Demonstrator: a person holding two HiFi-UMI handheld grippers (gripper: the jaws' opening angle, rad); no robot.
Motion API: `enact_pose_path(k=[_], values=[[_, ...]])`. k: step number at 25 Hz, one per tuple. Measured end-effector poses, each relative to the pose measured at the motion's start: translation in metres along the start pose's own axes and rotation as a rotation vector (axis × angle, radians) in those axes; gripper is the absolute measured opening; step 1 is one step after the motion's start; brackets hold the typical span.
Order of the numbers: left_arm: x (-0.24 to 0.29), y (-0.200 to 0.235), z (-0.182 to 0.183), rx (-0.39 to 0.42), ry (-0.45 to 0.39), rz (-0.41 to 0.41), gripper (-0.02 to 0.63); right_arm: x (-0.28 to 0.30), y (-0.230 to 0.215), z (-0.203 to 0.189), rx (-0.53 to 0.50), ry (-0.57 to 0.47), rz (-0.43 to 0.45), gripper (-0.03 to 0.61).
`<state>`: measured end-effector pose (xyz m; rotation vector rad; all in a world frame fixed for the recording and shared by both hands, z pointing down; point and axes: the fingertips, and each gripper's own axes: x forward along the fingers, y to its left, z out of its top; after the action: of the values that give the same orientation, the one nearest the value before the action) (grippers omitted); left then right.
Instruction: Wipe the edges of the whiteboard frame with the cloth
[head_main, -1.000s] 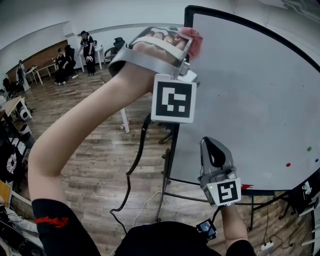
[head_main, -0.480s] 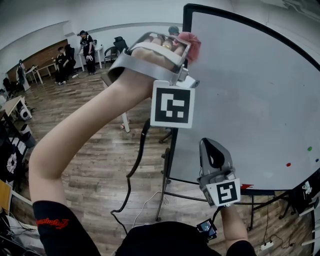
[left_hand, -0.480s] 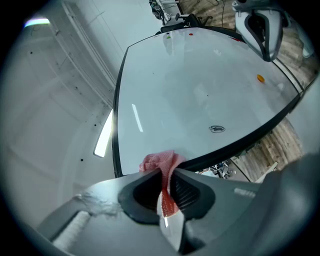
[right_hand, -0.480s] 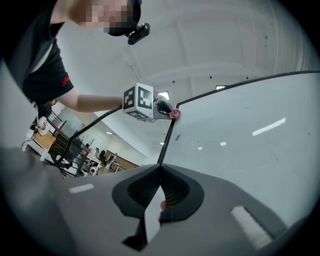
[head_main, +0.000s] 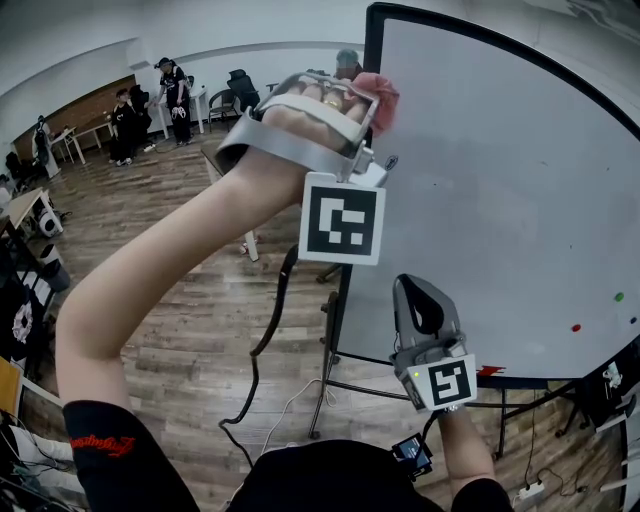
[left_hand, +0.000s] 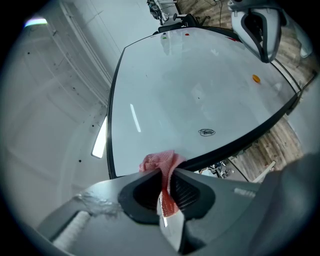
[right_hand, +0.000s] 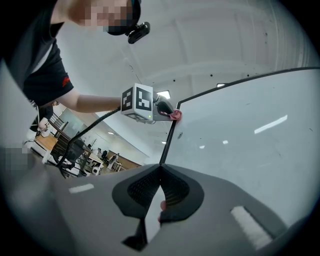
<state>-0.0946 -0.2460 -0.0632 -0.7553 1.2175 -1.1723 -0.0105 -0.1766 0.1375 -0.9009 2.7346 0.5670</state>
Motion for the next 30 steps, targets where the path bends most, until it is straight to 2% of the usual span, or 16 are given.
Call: enact_pose_path(k=[30], values=[[-0.017,-0.047,0.013,0.000,-0.002,-0.055,0.040,-0.012,0.003,-0.022,0.029,0.031,-0.006,0.002]])
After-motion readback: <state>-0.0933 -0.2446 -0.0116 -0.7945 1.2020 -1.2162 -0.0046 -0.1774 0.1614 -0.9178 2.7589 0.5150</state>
